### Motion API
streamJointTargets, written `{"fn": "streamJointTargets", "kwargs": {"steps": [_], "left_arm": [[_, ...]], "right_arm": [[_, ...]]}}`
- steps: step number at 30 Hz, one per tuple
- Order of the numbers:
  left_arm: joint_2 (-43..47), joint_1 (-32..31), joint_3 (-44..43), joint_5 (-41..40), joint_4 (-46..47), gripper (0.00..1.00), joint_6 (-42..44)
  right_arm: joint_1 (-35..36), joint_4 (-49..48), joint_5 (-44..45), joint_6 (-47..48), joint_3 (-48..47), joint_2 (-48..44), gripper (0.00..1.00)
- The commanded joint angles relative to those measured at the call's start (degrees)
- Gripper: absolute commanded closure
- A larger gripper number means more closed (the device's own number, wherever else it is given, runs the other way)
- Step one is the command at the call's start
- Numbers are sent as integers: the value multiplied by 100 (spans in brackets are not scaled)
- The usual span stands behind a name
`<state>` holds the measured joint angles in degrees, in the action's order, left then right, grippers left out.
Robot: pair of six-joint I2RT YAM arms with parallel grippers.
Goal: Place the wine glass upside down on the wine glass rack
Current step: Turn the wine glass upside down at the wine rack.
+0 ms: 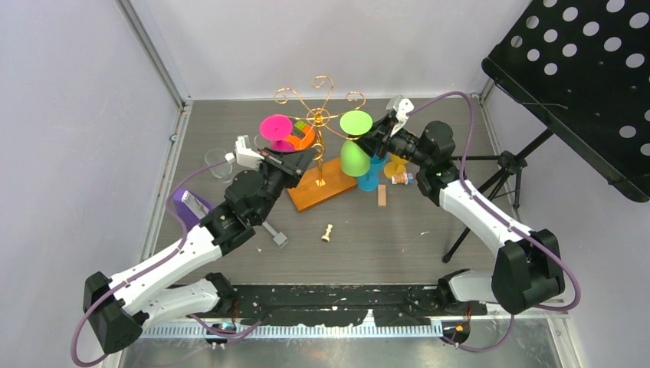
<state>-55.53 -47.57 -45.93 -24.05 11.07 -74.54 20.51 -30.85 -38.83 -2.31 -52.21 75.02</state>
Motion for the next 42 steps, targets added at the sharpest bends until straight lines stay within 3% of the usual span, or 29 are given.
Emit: {"fn": "streamJointTargets", "kwargs": {"steps": [1,9,11,12,16,24,29,35,42], "left_arm": [[-50,36,9,-72,193,100,256],[-40,35,18,-68,198,100,248],[-36,37,33,-72,202,100,247],[-35,37,40,-81,207,100,240],[-24,37,48,-77,209,100,238],[-35,46,56,-56,227,100,230],[-20,46,92,-55,238,100,214],[-19,46,110,-44,255,100,203],[7,46,144,-42,255,100,203]], "right_arm": [[25,-39,100,227,-157,-105,66],[31,134,249,443,-47,-610,52],[32,218,300,487,-26,-719,41],[27,245,344,517,2,-753,28],[29,386,449,628,163,-984,16],[24,582,1016,698,778,-1694,13],[23,1018,2155,414,1053,-2174,16],[24,2387,4047,-552,618,-2272,26],[23,4180,4455,-1715,-340,-1344,32]]}}
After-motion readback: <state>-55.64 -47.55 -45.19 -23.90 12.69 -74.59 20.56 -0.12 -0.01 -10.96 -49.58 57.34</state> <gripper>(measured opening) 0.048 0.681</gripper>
